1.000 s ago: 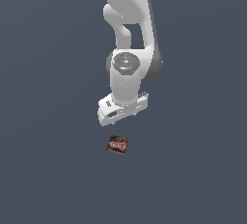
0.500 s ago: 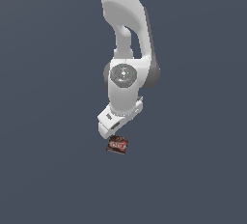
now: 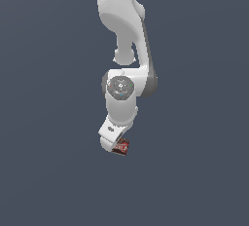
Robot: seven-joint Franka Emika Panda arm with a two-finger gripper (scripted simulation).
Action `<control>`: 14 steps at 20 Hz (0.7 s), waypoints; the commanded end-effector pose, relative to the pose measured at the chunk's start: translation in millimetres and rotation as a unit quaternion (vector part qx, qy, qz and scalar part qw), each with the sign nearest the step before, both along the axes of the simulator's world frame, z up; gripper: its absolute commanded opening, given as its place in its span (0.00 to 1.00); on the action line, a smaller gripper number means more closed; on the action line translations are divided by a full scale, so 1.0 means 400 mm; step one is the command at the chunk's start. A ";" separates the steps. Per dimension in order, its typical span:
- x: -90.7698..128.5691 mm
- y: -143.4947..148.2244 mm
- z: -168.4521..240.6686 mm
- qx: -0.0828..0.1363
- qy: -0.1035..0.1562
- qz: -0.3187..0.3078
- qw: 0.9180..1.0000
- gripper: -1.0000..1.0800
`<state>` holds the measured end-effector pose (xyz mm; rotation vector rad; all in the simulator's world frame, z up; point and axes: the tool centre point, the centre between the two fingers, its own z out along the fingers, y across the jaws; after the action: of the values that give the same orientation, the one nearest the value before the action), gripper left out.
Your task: Pick up the object and move it to a goal position.
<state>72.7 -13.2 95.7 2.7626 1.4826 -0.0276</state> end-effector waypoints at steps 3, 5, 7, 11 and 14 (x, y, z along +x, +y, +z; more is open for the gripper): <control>0.022 -0.011 -0.024 0.003 -0.001 0.059 0.998 0.96; 0.031 -0.015 -0.034 0.004 -0.002 0.082 0.997 0.96; 0.038 -0.019 -0.043 0.005 -0.002 0.103 0.995 0.96; 0.050 -0.027 -0.058 0.006 -0.004 0.136 0.991 0.96; 0.056 -0.031 -0.066 0.007 -0.004 0.154 0.988 0.96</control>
<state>93.7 -24.8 70.9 2.5242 1.8692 -0.0063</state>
